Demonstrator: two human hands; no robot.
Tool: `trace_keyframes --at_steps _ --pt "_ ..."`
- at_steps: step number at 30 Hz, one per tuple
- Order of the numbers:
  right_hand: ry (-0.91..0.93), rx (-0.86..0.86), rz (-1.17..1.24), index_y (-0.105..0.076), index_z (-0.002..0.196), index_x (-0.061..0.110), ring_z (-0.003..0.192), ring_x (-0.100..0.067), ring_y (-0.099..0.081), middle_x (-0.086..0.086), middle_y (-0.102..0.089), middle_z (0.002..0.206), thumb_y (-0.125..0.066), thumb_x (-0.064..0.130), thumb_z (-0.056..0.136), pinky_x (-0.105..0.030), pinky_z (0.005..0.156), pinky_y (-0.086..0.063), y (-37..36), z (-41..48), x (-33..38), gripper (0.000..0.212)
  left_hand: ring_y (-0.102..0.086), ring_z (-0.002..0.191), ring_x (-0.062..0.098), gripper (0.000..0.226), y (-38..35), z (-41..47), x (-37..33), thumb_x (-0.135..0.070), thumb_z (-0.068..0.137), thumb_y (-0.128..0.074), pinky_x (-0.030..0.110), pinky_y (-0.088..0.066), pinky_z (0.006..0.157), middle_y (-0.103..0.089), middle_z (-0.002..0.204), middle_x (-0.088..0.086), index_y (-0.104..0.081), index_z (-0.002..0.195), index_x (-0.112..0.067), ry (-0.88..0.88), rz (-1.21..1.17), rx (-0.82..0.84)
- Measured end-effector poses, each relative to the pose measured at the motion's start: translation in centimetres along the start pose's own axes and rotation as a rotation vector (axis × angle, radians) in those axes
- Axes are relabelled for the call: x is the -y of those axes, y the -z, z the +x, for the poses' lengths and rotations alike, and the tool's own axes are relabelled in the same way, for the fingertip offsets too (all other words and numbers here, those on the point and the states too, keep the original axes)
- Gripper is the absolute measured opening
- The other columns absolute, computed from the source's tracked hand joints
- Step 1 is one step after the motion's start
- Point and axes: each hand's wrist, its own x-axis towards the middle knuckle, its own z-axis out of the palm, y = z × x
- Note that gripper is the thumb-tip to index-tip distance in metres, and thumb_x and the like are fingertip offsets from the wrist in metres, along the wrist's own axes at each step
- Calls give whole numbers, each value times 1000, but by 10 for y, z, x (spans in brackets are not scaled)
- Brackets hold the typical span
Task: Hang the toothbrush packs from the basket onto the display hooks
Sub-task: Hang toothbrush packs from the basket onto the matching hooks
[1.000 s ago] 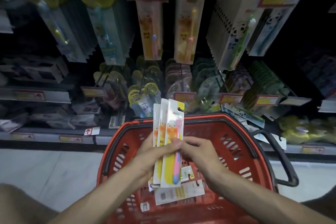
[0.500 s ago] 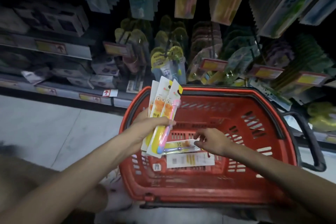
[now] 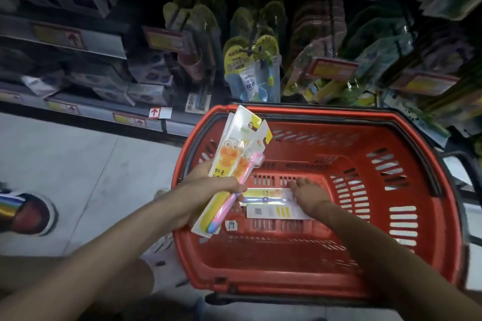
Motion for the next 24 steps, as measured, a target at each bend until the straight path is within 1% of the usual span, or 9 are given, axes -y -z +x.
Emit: trace_keyframes --at_steps 3,8,11,13,15,17,18,20,24 --pt "-42 -5 61 -42 146 21 131 -31 -52 -10 -53 141 -72 17 88 -41 108 -45 -5 2 -7 65 -76 73 16 29 -1 5 2 -9 86 -78 29 -61 65 -79 85 2 -69 109 -24 -6 17 -23" --pt "-95 7 136 -43 145 17 131 -27 -52 -8 -52 140 -76 23 84 -39 109 -46 -2 2 -1 70 -76 80 11 31 -2 8 3 -8 85 -80 25 -60 69 -80 85 -7 -70 110 -25 -30 33 -15" --pt "-71 35 156 -43 142 15 112 -21 -63 -4 -65 128 -66 17 93 -27 89 -53 -4 4 -2 54 -77 98 20 38 -3 9 5 -8 80 -84 37 -60 89 -81 100 0 -72 114 -21 -19 88 1" --pt "27 61 147 -50 135 13 88 -13 -61 2 -66 121 -62 20 100 -15 72 -47 -3 3 -5 38 -77 96 20 39 -5 9 5 -8 80 -84 36 -61 89 -81 102 3 -71 115 -19 -23 110 10" --pt "94 20 150 -62 123 20 85 -16 -58 0 -70 117 -67 25 97 -21 75 -46 7 -6 -7 27 -77 92 19 37 -9 8 3 -6 80 -83 33 -62 84 -80 100 6 -71 113 -17 -39 124 12" --pt "69 -29 238 -65 100 24 88 -21 -62 -2 -72 105 -67 25 93 -28 74 -45 29 -19 -14 7 -77 93 25 38 -13 9 0 -5 78 -83 38 -63 87 -79 100 10 -71 113 -14 -49 130 24" --pt "63 -55 301 -62 90 25 86 -22 -62 0 -70 96 -67 23 92 -30 71 -43 40 -26 -19 6 -77 95 28 39 -16 9 -3 -5 77 -83 42 -62 91 -79 100 11 -71 112 -15 -57 139 37" --pt "89 -147 396 -54 77 28 79 -18 -60 5 -65 83 -71 22 90 -32 66 -40 67 -48 -31 21 -76 97 29 39 -21 10 -9 -10 75 -84 47 -60 95 -79 99 9 -71 111 -18 -87 157 51" --pt "163 -287 520 -67 84 28 74 -7 -65 12 -72 82 -78 35 90 -27 67 -48 115 -97 -54 14 -76 93 24 40 -35 10 -26 -17 75 -86 46 -61 93 -79 97 1 -69 109 -28 -165 156 48"
